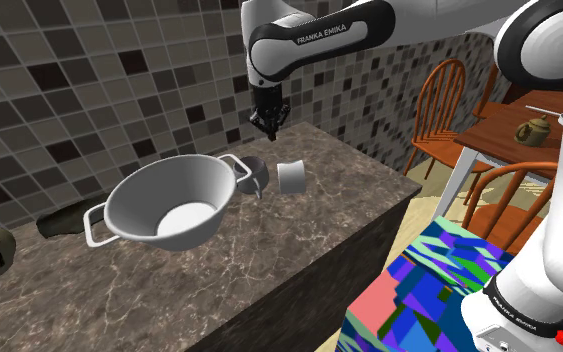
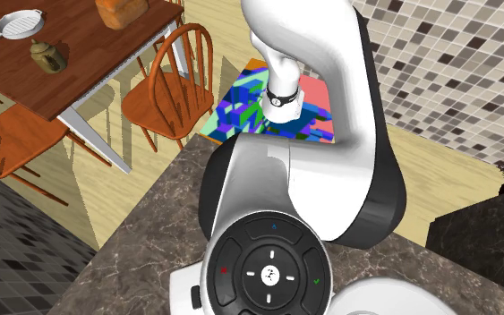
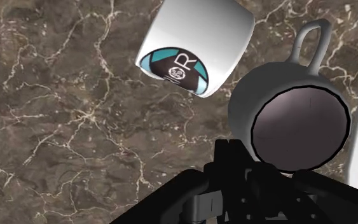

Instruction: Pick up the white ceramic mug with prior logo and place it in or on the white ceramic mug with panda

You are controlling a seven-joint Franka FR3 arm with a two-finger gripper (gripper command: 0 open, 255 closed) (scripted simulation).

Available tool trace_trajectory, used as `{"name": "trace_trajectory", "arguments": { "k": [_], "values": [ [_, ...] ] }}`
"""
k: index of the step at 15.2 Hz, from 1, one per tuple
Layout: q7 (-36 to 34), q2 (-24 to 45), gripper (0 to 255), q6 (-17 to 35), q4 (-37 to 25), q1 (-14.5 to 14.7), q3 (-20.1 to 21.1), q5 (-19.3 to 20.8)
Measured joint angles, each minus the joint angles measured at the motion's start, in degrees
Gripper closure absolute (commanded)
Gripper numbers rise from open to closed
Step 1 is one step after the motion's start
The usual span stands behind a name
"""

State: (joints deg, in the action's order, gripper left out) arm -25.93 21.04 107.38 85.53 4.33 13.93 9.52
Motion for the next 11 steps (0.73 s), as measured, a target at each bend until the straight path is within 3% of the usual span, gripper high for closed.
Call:
{"name": "trace_trajectory", "arguments": {
  "k": [3, 4, 6, 11],
  "values": [
    [0.0, 0.0, 255, 0.0, 0.0, 0.0, 0.0, 0.0],
    [0.0, 0.0, 0, 0.0, 0.0, 0.0, 0.0, 0.0],
    [-1.4, 0.4, 0, 0.3, 0.0, -0.3, -0.3, -0.7],
    [-15.8, 0.1, 0, 5.9, 6.3, -4.0, -3.4, -8.7]
  ]
}}
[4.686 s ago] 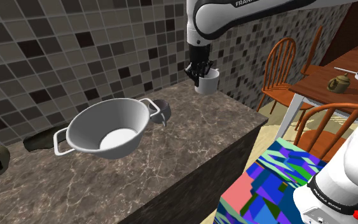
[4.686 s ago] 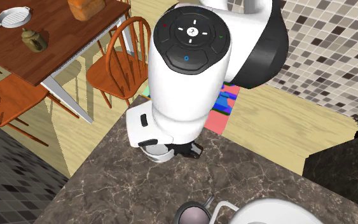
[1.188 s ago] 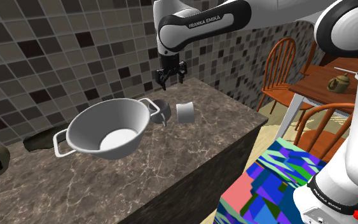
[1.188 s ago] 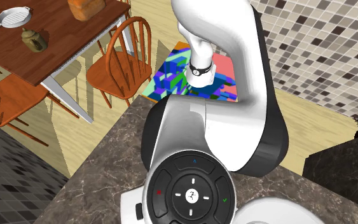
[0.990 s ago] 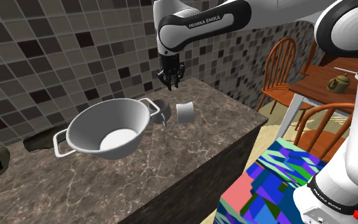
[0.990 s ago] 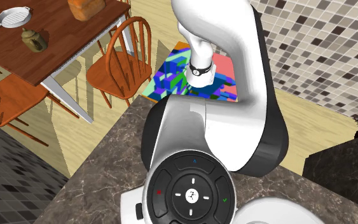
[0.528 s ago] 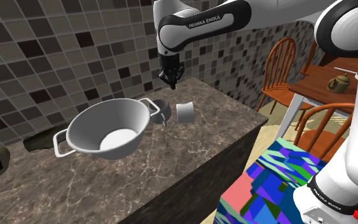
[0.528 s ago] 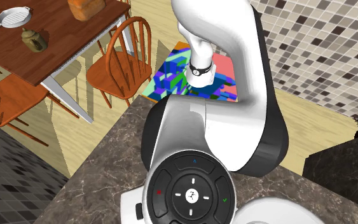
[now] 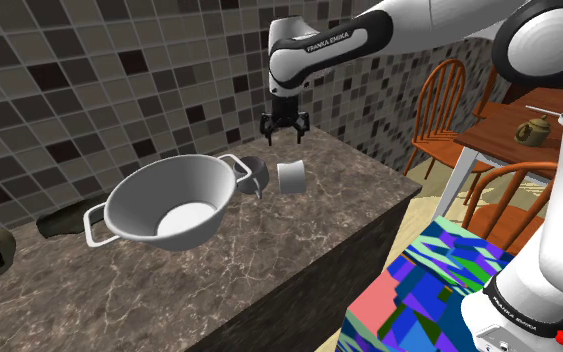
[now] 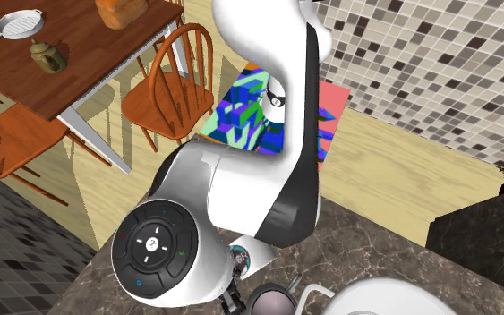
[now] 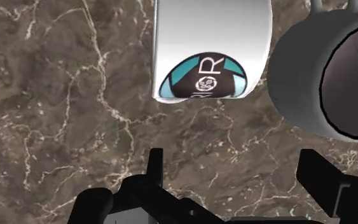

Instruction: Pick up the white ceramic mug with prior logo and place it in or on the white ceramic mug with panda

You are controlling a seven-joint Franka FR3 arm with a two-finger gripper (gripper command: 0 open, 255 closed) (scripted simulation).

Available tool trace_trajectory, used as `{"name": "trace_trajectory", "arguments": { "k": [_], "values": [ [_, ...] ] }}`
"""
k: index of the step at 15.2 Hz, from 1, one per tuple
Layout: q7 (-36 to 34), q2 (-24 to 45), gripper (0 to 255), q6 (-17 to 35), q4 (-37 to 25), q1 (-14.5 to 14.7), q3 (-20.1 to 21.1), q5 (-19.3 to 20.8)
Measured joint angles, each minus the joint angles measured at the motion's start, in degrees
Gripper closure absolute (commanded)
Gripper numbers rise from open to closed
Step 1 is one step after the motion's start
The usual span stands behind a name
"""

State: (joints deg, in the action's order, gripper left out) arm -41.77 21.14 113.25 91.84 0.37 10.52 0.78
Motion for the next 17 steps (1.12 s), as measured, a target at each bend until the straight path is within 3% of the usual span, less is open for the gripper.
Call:
{"name": "trace_trajectory", "arguments": {
  "k": [7, 17],
  "values": [
    [-20.1, -3.7, 0, 14.0, 16.8, -3.7, -3.2, -13.7],
    [-21.8, -1.0, 0, 20.3, 20.0, -3.3, -3.0, -15.6]
  ]
}}
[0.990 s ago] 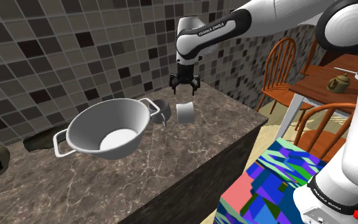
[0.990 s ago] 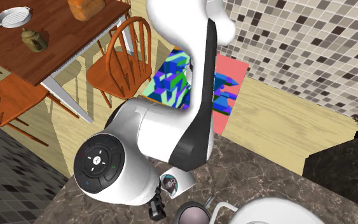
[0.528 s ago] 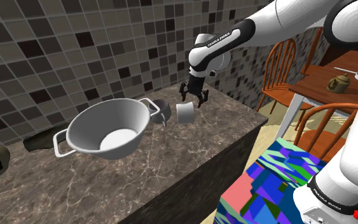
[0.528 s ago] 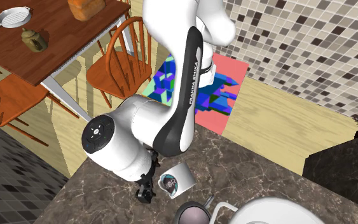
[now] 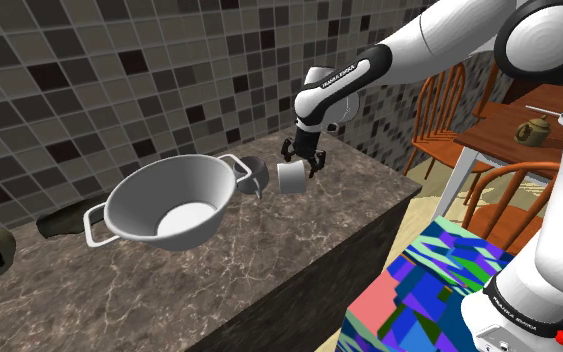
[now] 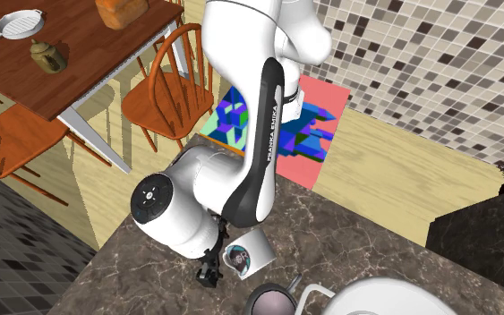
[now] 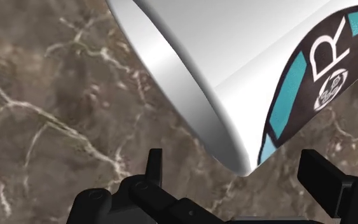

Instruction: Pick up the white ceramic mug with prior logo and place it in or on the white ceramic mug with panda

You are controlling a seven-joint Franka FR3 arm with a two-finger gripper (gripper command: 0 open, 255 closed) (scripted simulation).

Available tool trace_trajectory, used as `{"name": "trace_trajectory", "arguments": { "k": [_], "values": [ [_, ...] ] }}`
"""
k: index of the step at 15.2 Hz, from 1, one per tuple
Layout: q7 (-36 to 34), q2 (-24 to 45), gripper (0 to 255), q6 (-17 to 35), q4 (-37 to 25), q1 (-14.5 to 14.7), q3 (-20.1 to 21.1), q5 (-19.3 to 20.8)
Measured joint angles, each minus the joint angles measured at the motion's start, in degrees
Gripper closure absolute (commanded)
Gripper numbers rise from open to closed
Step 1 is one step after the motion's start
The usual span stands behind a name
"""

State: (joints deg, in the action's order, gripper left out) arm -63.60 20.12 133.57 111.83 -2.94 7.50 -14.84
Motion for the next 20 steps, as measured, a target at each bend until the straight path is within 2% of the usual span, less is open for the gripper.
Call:
{"name": "trace_trajectory", "arguments": {
  "k": [4, 5, 15, 20],
  "values": [
    [0.0, 0.1, 0, 0.1, 0.0, 0.0, 0.0, 0.0],
    [0.0, 0.1, 255, 0.1, 0.0, 0.0, 0.0, 0.0],
    [0.0, -0.1, 255, 0.3, -0.1, 0.0, 0.0, 0.0],
    [-0.6, -1.6, 255, -2.4, -0.9, -0.1, -0.1, 0.3]
  ]
}}
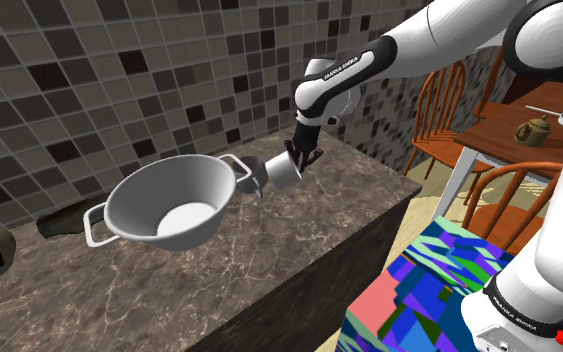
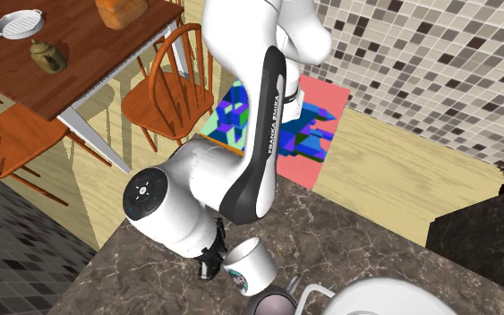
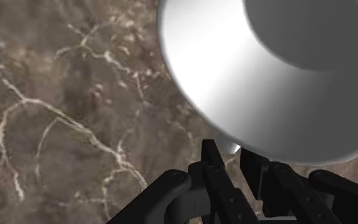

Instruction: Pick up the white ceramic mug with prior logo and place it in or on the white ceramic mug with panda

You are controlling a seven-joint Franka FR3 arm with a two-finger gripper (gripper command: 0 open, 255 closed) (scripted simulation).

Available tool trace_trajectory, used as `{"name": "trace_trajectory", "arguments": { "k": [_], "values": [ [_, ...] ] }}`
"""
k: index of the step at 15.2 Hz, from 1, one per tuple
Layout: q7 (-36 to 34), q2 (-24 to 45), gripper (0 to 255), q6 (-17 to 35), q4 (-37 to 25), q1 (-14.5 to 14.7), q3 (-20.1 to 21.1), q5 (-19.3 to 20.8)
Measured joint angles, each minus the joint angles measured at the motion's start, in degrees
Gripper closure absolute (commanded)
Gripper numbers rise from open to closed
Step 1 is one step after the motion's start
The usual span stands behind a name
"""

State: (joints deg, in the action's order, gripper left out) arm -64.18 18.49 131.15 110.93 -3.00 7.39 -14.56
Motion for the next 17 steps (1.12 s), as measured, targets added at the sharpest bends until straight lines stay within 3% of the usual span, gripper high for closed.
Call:
{"name": "trace_trajectory", "arguments": {
  "k": [17],
  "values": [
    [-2.6, -6.1, 255, -11.0, -5.1, -0.2, -0.2, 1.0]
  ]
}}
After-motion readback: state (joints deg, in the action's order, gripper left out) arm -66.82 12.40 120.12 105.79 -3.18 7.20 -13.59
